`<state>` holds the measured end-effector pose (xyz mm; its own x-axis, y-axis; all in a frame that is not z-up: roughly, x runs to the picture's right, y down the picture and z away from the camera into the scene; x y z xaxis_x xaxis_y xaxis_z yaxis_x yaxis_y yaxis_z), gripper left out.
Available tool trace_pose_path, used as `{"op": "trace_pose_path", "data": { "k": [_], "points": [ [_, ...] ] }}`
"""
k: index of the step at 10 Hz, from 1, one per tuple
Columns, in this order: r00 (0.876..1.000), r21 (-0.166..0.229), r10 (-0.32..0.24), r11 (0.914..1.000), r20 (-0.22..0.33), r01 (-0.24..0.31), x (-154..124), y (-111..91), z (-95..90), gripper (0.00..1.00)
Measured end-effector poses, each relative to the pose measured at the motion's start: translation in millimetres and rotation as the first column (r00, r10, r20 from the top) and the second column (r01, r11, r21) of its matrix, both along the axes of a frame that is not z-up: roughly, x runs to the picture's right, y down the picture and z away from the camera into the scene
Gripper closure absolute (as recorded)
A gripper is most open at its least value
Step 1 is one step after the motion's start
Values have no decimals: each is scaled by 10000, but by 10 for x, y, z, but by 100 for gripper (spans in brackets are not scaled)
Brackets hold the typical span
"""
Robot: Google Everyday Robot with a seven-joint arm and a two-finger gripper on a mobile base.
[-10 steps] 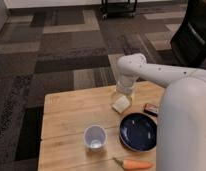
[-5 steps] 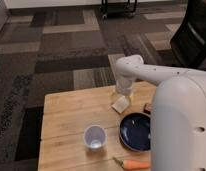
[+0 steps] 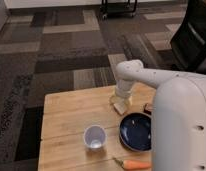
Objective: Place the white sponge in the ceramic cup
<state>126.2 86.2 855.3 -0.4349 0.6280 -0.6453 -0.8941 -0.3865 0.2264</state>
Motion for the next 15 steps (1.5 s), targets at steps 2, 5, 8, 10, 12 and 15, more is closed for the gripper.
{"op": "trace_pose_path", "data": {
  "k": [2, 5, 8, 10, 12, 15],
  "points": [
    [9993, 224, 159, 9996, -329, -152, 151, -47, -90, 35],
    [9977, 504, 226, 9985, -643, -194, 205, -100, -193, 35],
    [9963, 538, 266, 9983, -818, -223, 221, -96, -242, 35],
    [9962, 546, 306, 9982, -810, -262, 208, -92, -204, 35],
    [9973, 530, 219, 9984, -699, -182, 156, -89, -144, 35],
    [9979, 515, 163, 9986, -628, -131, 142, -92, -74, 35]
  ]
}}
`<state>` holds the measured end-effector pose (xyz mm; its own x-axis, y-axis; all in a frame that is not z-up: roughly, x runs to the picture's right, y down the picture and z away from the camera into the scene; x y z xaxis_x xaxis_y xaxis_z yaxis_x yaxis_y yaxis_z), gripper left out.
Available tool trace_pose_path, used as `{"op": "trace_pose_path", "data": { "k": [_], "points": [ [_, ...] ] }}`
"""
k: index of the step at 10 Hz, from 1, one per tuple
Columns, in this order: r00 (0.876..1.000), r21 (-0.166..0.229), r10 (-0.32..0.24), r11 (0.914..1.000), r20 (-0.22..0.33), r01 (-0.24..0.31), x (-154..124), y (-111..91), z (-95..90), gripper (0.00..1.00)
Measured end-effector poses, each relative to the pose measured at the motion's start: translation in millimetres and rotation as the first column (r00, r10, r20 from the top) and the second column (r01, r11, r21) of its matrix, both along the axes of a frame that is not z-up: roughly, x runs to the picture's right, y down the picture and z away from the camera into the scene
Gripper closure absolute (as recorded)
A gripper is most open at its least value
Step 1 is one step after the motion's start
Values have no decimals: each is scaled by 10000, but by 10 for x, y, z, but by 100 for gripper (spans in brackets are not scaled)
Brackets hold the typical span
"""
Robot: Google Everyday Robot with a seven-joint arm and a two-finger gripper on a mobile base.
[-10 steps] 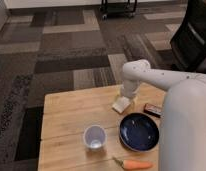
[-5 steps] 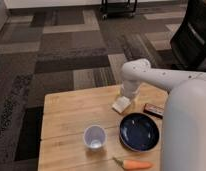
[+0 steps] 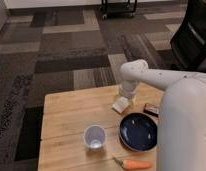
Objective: Place the white sponge in the ceramic cup
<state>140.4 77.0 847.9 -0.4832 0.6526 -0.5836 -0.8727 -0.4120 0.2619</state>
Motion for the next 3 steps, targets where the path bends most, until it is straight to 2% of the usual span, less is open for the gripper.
{"op": "trace_pose_path", "data": {
  "k": [3],
  "points": [
    [10000, -158, 26, 9999, 33, -25, 23, 7, 82, 35]
  ]
}}
